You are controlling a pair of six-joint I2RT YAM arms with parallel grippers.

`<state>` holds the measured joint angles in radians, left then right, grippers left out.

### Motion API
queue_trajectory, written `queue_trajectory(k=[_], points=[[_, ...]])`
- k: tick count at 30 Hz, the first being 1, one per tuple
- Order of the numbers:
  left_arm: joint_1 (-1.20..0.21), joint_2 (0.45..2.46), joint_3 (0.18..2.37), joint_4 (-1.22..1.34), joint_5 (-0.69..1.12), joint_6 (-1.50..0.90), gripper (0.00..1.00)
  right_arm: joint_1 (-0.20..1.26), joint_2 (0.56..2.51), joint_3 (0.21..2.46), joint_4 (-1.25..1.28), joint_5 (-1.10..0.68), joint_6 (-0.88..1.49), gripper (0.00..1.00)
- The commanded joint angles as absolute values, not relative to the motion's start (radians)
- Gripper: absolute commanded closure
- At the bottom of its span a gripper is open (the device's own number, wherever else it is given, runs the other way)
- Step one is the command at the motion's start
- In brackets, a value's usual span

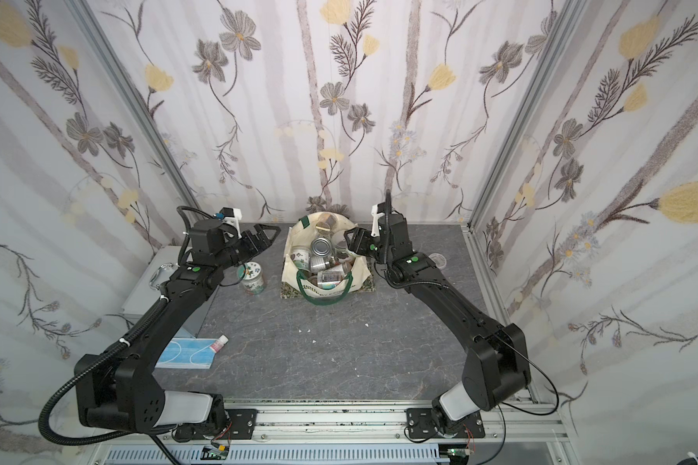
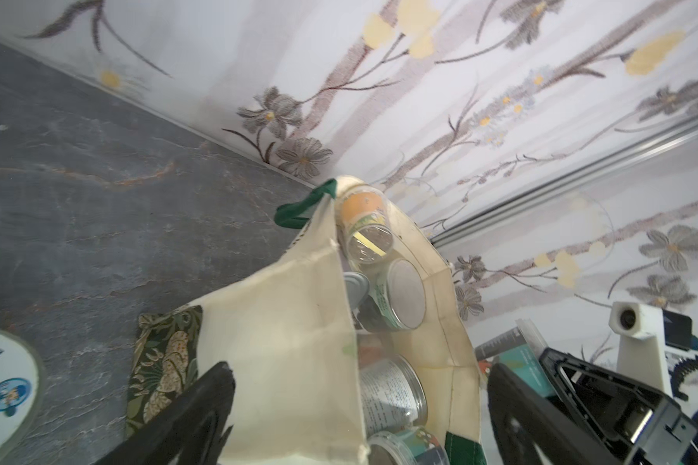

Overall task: Take out the seed jars from the canvas bag
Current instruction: Pick up the seed jar from the canvas bag, then place the seed jar at the center of the board.

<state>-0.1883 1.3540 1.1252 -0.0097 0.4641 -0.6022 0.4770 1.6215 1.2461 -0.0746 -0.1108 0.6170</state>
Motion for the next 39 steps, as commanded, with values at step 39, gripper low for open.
queue_trajectory(k=[39], points=[[-0.396,1.265,1.129,-0.091,0.334,-0.380,0.00,-0.029,1.620,0.636,0.422,0.334,0.839,0.32]])
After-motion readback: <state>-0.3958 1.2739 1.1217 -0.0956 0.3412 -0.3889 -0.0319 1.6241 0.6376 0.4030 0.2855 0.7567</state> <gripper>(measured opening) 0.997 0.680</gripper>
